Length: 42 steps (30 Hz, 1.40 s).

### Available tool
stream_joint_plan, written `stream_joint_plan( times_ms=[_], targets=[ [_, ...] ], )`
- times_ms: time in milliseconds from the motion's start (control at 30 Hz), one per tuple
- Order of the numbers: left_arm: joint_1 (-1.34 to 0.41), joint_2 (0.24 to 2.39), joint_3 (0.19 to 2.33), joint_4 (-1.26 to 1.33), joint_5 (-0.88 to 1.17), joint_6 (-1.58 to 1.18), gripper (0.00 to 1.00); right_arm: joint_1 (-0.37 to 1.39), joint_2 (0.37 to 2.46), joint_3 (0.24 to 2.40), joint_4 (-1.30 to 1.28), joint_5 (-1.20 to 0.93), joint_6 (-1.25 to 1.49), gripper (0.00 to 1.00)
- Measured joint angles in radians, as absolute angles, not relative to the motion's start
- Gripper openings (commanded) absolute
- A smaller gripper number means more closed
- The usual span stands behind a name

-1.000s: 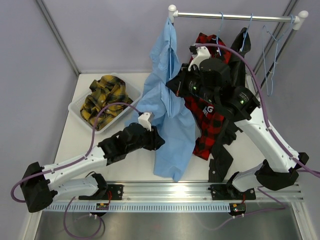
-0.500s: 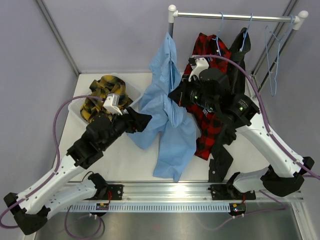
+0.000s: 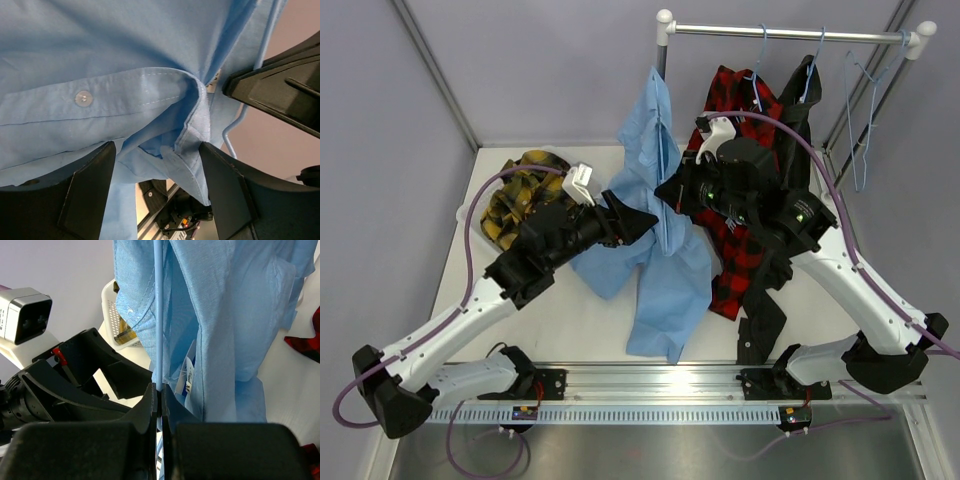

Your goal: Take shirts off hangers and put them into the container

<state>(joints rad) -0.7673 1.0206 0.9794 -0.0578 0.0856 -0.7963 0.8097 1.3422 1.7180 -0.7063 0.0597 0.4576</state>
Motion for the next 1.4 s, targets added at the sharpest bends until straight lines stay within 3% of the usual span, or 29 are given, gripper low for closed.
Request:
stream_joint_plan(
  times_ms=[167,233,267,300,367,400,433,667,1167,1400],
  targets=[
    [-0.767,1.04,0.982,-0.026,0.113,-0.815,0.58,0.809,1.349,1.718,-0.699,0.058,0.459,0.0],
    [-0.767,1.058,0.982,-0.014,0.123,-0.82,0.45,0.809,1.358,1.718,-0.699,0.058,0.462,0.0],
    [-0.767,1.061,0.982,-0.012,0.125,-0.821,0.45,0.809,1.362,1.718,-0.699,0.057,0.464,0.0],
    [-0.768,1.069,0.983,-0.006,0.129,-0.821,0.32,0.809,1.367,1.718,-0.699,0.056,0.466,0.0],
    [-0.768,1.081,0.984,-0.001,0.133,-0.825,0.21,0.809,1.374,1.718,-0.699,0.05,0.471,0.0],
    [-0.768,1.085,0.984,0.002,0.134,-0.828,0.06,0.809,1.376,1.718,-0.699,0.046,0.474,0.0],
    [-0.768,1.09,0.984,0.007,0.136,-0.833,0.0,0.809,1.377,1.718,-0.699,0.04,0.477,0.0],
    [-0.776,1.114,0.984,0.036,0.093,-0.797,0.0,0.801,1.378,1.727,-0.723,0.007,0.501,0.0],
    [-0.74,1.232,0.864,-0.04,-0.226,-0.749,0.0,0.799,1.316,1.833,-0.807,-0.085,0.579,0.0],
    [-0.68,1.219,0.981,-0.157,-0.258,-0.731,0.0,0.799,1.184,1.703,-0.901,-0.145,0.522,0.0]
  ],
)
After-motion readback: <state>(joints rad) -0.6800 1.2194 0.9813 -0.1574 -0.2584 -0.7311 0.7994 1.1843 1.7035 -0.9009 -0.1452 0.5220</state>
